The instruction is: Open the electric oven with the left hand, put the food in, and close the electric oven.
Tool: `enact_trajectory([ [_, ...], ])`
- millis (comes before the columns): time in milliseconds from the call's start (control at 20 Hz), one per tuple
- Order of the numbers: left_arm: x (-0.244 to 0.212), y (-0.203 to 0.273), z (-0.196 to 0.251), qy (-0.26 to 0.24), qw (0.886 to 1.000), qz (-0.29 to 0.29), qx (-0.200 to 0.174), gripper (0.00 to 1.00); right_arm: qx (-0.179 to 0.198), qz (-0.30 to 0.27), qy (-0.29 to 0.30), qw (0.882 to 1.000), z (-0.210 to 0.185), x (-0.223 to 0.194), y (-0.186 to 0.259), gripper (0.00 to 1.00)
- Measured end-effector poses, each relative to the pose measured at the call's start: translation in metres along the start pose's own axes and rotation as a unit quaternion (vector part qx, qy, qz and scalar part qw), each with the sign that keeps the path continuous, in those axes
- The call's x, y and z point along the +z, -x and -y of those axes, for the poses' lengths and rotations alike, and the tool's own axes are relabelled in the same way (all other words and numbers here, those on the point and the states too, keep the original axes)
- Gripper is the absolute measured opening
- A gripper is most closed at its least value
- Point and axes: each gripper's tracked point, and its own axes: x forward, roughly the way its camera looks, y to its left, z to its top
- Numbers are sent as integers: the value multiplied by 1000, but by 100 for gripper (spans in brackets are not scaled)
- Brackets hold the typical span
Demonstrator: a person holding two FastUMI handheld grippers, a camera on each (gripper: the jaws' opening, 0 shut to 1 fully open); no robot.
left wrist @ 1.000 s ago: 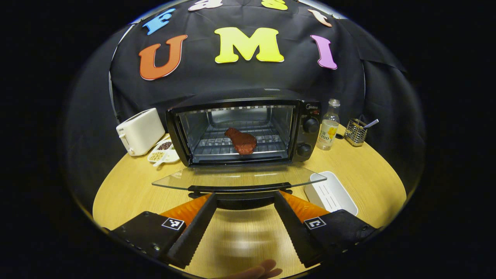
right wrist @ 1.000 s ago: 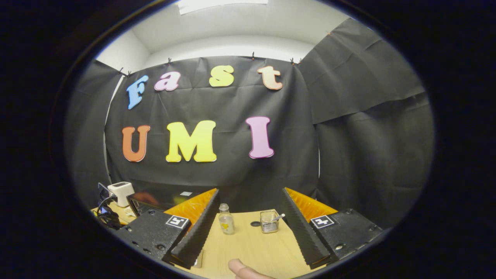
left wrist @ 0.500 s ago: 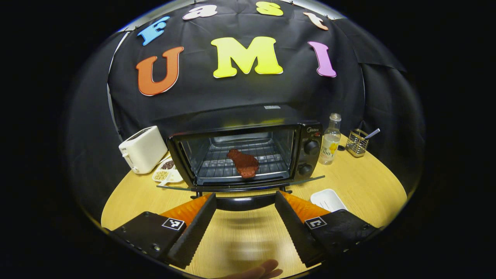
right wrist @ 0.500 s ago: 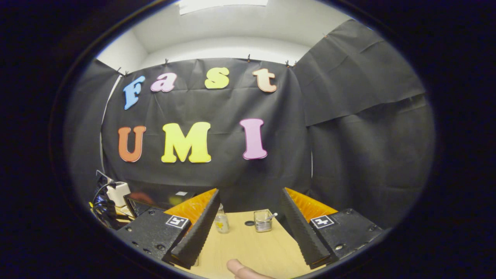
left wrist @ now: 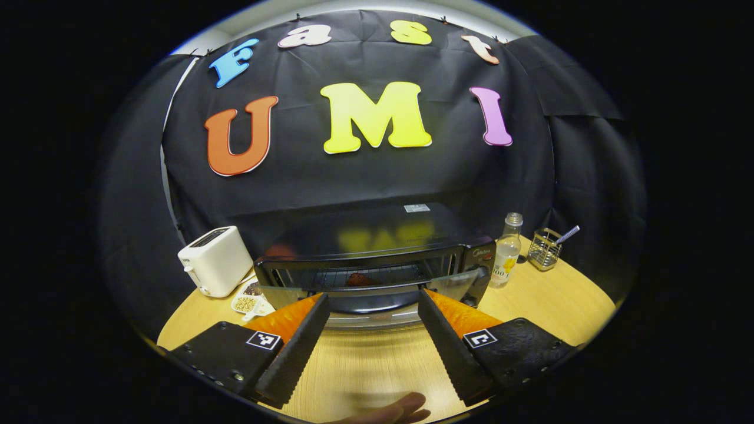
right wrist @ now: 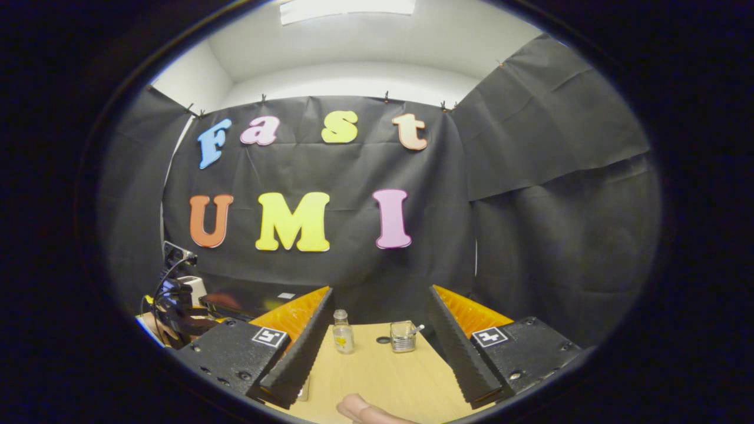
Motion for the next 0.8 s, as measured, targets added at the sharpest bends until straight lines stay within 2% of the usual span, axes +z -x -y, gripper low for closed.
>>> enact_trajectory([
  [100, 17, 23, 5, 5, 1000, 22, -10, 97, -3, 0, 5, 1000, 1, 3, 11, 99],
  [200, 30, 50, 2, 4, 999, 40, -6, 96, -4, -2, 0, 1000, 0, 5, 24, 96],
  [400, 54, 106, 0, 3, 998, 62, 0, 96, -4, 1, -16, 1000, 2, 13, 47, 99],
  [600, 77, 163, 10, 6, 996, 88, -15, 96, -20, 10, -18, 1000, 10, 25, 67, 99],
  [800, 100, 217, 4, 15, 992, 125, 9, 96, -13, 16, -8, 1000, 10, 34, 85, 99],
])
